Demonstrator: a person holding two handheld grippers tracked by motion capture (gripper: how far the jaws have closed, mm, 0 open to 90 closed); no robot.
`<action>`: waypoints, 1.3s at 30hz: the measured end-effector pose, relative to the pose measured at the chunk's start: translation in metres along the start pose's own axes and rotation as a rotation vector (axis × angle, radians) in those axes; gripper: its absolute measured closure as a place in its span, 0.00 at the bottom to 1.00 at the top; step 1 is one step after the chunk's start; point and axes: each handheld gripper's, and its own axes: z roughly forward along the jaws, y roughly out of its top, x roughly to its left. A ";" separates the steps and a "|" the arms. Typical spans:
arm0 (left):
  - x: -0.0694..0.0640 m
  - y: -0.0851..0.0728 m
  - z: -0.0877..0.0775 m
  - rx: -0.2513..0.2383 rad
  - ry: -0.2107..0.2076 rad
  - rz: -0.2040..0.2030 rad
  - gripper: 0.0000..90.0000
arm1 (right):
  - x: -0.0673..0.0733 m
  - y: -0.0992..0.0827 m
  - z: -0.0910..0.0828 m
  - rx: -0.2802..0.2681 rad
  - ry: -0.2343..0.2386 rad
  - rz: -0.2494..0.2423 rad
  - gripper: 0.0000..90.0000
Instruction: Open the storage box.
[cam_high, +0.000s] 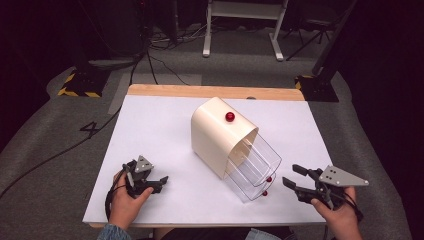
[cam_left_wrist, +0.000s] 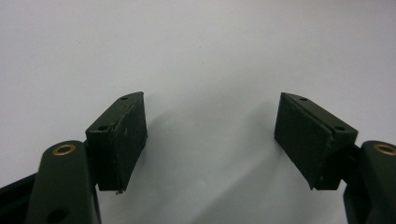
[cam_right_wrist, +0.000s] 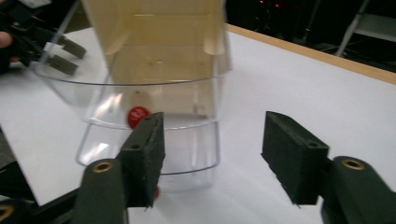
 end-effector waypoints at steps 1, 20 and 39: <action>0.000 -0.001 -0.002 0.015 -0.002 0.014 0.29 | -0.005 0.001 -0.001 0.009 -0.007 0.006 0.42; 0.010 -0.022 -0.022 0.024 -0.001 0.052 0.19 | -0.078 -0.030 -0.015 0.203 -0.087 0.128 0.26; 0.009 -0.023 -0.021 0.026 -0.001 0.053 0.19 | -0.098 -0.085 0.022 0.335 -0.143 0.113 0.11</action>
